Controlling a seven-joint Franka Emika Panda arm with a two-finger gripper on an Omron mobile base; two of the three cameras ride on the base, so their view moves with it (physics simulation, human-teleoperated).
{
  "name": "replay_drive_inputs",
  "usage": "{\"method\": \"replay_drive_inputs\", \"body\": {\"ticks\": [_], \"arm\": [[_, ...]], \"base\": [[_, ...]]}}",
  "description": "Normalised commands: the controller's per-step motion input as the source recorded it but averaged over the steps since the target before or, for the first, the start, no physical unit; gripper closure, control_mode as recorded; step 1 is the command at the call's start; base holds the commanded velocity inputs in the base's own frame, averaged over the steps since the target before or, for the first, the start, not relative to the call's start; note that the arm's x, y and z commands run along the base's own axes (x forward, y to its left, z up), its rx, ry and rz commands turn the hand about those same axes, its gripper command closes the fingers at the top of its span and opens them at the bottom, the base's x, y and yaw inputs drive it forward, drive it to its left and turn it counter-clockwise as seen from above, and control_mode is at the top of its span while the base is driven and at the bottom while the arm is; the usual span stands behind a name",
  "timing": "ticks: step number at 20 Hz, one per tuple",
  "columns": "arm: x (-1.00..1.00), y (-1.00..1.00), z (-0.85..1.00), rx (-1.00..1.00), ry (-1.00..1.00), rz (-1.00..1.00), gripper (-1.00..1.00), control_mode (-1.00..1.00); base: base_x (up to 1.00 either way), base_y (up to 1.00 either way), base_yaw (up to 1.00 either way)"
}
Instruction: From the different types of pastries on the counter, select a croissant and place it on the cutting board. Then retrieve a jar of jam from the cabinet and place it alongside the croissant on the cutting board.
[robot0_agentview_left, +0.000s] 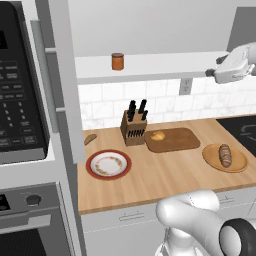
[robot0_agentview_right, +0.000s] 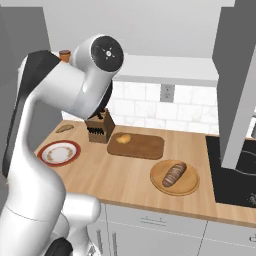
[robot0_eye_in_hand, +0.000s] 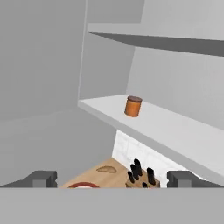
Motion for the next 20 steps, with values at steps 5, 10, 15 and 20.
{"method": "replay_drive_inputs", "body": {"ticks": [5, 10, 15, 20], "arm": [[0.22, 0.71, 0.01, 0.00, 0.11, 0.00, -1.00, -1.00], [0.33, 0.59, 0.00, 0.01, 0.17, 0.00, -1.00, -1.00], [0.20, 0.22, -0.07, 0.11, 0.08, 0.01, -1.00, -1.00], [0.22, 0.19, -0.17, 0.12, 0.00, 0.05, -1.00, -1.00]], "base": [[0.00, 0.00, 0.00], [0.00, 0.00, 0.00], [0.00, 0.00, 0.00], [0.00, 0.00, 0.00]]}}
